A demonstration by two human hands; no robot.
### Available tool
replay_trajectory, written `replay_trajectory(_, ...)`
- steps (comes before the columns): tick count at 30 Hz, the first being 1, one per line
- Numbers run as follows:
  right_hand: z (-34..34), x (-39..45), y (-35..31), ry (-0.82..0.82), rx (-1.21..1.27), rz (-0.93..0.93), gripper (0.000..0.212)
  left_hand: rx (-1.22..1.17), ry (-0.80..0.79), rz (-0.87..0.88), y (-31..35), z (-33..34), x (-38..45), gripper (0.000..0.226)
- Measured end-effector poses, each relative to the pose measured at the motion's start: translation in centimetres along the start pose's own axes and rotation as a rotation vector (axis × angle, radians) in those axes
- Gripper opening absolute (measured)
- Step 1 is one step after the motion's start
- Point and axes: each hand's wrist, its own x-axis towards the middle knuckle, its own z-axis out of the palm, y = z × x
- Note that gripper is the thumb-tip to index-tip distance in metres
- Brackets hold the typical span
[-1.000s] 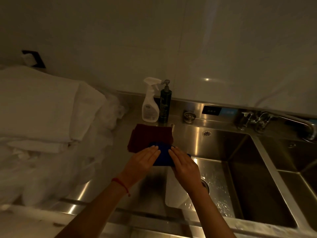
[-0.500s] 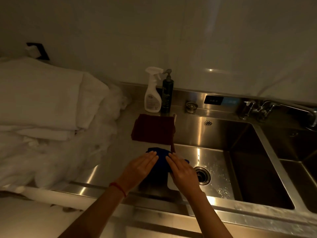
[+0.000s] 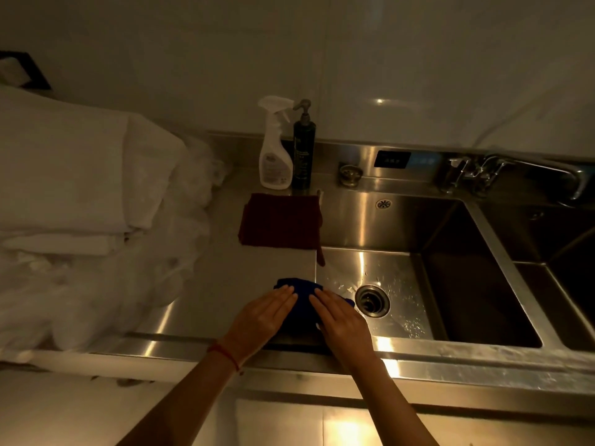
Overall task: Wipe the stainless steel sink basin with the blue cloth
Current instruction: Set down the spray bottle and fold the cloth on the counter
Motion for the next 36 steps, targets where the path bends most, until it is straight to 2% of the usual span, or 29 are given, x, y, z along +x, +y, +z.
replay_trajectory(13,1.5,-1.7,-1.3,-0.084,0.050,0.005,0.064,0.022,-0.094,0.007,1.1,0.6,-2.1,0.063)
replay_trajectory(36,1.7,-2.0,-3.2,-0.151,0.034,0.077,0.065,0.054,-0.222,-0.045,1.3,1.2,-3.0,0.075)
